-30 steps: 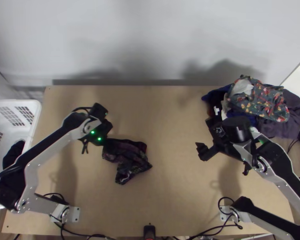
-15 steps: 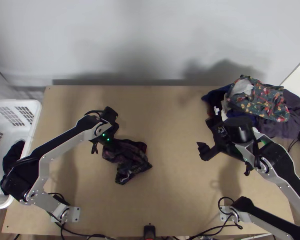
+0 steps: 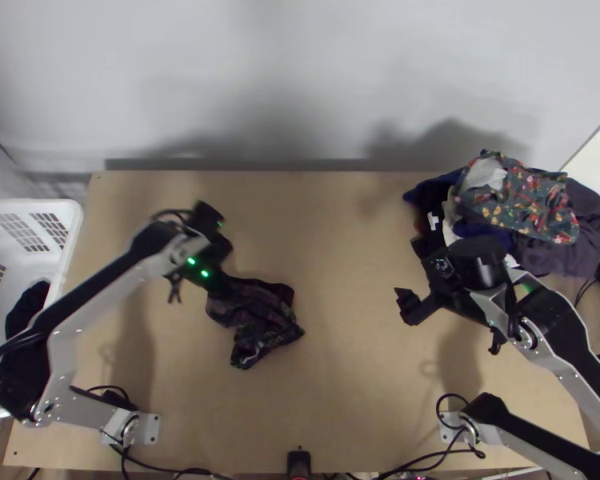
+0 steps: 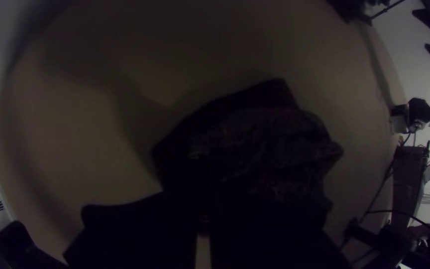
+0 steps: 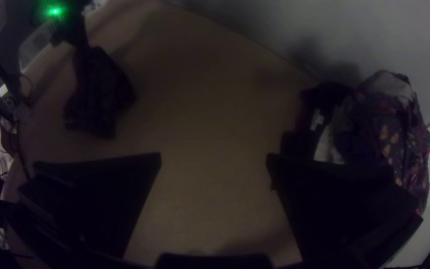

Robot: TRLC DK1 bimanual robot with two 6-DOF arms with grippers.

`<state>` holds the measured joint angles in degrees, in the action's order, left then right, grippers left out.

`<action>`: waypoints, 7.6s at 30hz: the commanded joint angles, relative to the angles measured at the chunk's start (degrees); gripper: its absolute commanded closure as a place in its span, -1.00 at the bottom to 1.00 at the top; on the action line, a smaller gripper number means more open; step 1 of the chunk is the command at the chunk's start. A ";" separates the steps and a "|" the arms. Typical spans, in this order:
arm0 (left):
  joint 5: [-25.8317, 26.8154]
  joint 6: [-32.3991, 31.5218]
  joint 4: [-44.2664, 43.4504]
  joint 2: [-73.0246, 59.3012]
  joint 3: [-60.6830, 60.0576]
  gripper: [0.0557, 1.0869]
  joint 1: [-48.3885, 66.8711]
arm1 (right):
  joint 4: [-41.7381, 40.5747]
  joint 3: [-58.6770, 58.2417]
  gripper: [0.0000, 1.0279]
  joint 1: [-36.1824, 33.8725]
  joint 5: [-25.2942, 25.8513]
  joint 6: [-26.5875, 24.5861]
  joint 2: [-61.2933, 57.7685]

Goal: Fold the t-shirt

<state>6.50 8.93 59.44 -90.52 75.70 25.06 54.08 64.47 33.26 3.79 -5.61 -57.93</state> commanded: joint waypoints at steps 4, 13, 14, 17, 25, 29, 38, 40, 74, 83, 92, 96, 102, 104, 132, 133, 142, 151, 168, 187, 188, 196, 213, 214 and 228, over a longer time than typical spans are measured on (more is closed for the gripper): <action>19.43 6.54 17.38 6.50 23.79 0.92 -8.45 | -0.56 -1.54 -0.91 0.14 -0.01 0.42 0.01; 27.60 1.18 19.57 -0.09 55.69 0.92 4.82 | -2.49 -1.54 -0.91 0.41 -0.01 0.95 -0.69; 27.51 1.00 19.05 -0.27 56.57 0.92 6.41 | -2.49 -1.45 -0.91 0.49 -0.19 1.30 -0.78; 27.60 0.48 18.69 -0.01 55.26 0.92 10.10 | -3.11 -1.63 -0.91 0.49 -3.26 2.71 -2.01; 29.71 2.76 21.51 8.25 37.41 0.92 18.36 | -9.70 -2.86 -0.91 2.08 -5.64 4.38 -6.58; 29.09 5.05 23.09 15.46 26.87 0.92 15.99 | -11.11 -2.50 -0.91 2.52 -6.08 4.38 -7.90; 29.36 11.20 22.03 23.46 7.36 0.92 4.03 | -12.51 -3.56 -0.91 6.47 -15.13 4.90 -15.19; 29.36 12.43 21.07 22.23 6.12 0.92 0.52 | -13.04 -3.56 -0.91 9.55 -15.83 4.90 -16.86; 30.59 13.75 18.26 26.36 5.77 0.92 -13.46 | -14.18 14.37 -0.91 18.95 -44.49 5.25 -46.39; 30.50 14.45 18.08 25.92 5.86 0.92 -14.16 | -14.01 18.24 -0.91 22.73 -45.54 4.29 -51.05; 30.94 14.54 18.96 25.92 7.62 0.92 -14.16 | -14.01 20.44 -0.91 21.15 -45.45 2.79 -52.72; 31.20 14.54 19.49 26.18 9.20 0.92 -14.25 | -14.01 21.14 -0.89 19.92 -45.45 2.53 -53.43; 31.91 14.54 20.54 26.45 10.61 0.92 -14.34 | -14.18 20.87 -0.03 20.45 -45.54 0.42 -53.51; 32.08 14.54 20.63 26.71 10.69 0.92 -14.34 | -14.36 20.96 -0.02 20.80 -45.54 0.42 -53.87; 34.37 16.56 18.52 30.75 14.74 0.92 -20.22 | -0.21 27.82 0.95 11.66 -45.63 -4.94 -19.76; 34.98 16.12 18.26 31.02 15.35 0.92 -20.31 | -0.03 27.20 0.95 11.83 -45.63 -4.94 -18.36; 39.11 13.22 17.46 37.43 6.92 0.92 -14.42 | 3.13 7.69 0.94 12.89 -45.89 -9.16 -9.74; 41.93 8.12 16.32 41.92 1.03 0.92 -9.59 | 4.01 6.99 0.94 17.02 -46.07 -9.16 -7.28; 31.64 7.51 -26.31 12.65 -16.90 0.92 -13.55 | -11.28 8.04 0.94 0.93 -41.85 -11.62 -31.45; 24.00 7.24 -20.24 -25.67 21.24 0.92 -13.19 | 6.30 52.95 0.93 -9.70 -36.58 -13.73 -75.49; 23.91 7.24 -20.24 -26.11 21.07 0.92 -12.84 | 6.30 53.48 0.93 -9.61 -35.87 -12.32 -76.01; 23.38 6.19 -20.33 -27.60 21.86 0.92 -12.93 | 3.04 58.93 0.94 -10.05 -33.41 -6.17 -76.28; 24.26 11.90 -17.69 -1.68 -1.43 0.92 -4.49 | 9.46 40.21 0.95 -4.52 -33.41 -8.81 -60.02; 24.52 12.78 -16.73 -0.71 -2.14 0.92 -3.88 | 9.90 38.89 0.94 -4.34 -33.41 -8.81 -58.87; 24.61 24.03 -2.40 3.25 -8.73 0.92 -1.77 | 12.36 22.90 0.95 -0.65 -33.41 -11.01 -52.02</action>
<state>31.03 29.32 51.51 -89.03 69.34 22.83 65.47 94.19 31.14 -29.58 -15.75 -113.30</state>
